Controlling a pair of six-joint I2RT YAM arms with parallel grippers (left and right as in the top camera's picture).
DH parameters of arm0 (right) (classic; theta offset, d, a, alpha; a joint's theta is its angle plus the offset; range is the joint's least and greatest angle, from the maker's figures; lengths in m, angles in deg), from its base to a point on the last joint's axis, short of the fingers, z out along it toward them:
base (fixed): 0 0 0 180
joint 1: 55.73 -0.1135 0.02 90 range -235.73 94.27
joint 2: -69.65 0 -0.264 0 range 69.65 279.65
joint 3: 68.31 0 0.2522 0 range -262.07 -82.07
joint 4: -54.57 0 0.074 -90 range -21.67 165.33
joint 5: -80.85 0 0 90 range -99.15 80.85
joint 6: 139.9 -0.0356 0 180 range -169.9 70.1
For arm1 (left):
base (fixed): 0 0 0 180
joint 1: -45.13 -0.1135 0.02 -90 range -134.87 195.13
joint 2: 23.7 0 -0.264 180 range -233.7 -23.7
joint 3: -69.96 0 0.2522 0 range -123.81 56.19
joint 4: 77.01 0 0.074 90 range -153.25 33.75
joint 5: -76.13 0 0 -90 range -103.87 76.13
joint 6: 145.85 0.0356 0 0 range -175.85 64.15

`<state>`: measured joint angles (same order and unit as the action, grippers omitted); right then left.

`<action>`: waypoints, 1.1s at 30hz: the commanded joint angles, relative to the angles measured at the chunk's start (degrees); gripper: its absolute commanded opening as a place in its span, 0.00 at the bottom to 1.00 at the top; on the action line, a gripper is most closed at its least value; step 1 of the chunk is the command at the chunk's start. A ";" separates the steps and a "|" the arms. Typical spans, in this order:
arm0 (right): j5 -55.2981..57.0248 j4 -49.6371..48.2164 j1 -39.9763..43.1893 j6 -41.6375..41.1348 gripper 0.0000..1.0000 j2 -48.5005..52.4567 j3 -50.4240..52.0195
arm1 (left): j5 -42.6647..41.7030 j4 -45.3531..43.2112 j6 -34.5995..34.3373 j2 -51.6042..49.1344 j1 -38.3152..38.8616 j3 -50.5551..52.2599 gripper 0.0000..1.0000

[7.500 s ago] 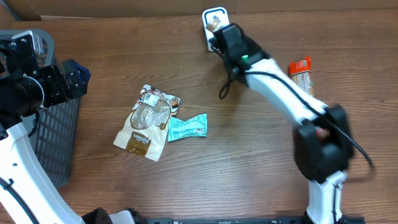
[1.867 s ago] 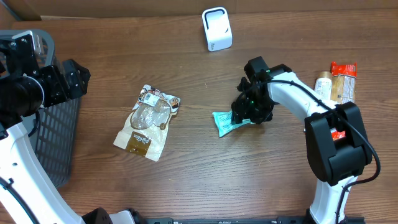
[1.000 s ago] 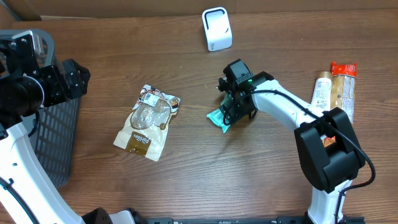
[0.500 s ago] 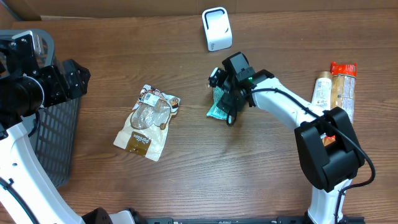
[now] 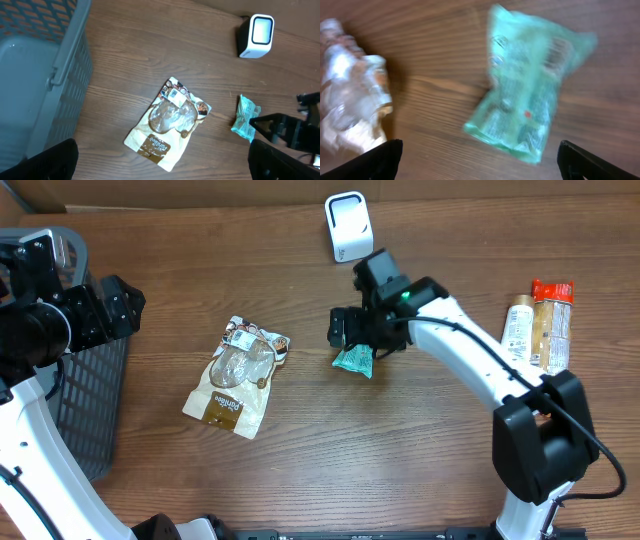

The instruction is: Scan the item barcode

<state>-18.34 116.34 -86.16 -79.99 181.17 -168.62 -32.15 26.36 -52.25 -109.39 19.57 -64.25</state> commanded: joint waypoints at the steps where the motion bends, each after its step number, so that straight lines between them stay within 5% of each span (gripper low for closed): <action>1: 13.75 -3.80 -2.89 -13.51 1.00 1.51 5.27 | -0.61 -0.07 1.14 -0.20 -0.13 -0.07 1.00; 9: 11.65 -8.98 -3.74 -8.52 0.93 5.25 7.43 | -0.61 -0.07 1.14 -0.20 -0.13 -0.07 0.99; 12: 11.69 -9.35 -3.74 -4.00 0.83 5.42 7.43 | -0.61 -0.07 1.14 -0.20 -0.13 -0.07 1.00; 18: 11.67 -9.70 -3.67 22.43 0.67 5.42 7.41 | -0.61 -0.07 1.14 -0.20 -0.13 -0.07 1.00; 23: 11.69 -6.16 -3.67 44.35 0.36 5.42 7.41 | -0.61 -0.07 1.14 -0.20 -0.13 -0.07 1.00; 33: 17.20 -6.62 -0.81 67.60 0.34 5.42 7.41 | -0.61 -0.07 1.16 -0.20 -0.13 -0.07 0.99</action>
<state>-6.50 109.58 -89.51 -23.51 186.09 -161.91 -32.15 26.36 -52.25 -109.39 19.57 -64.25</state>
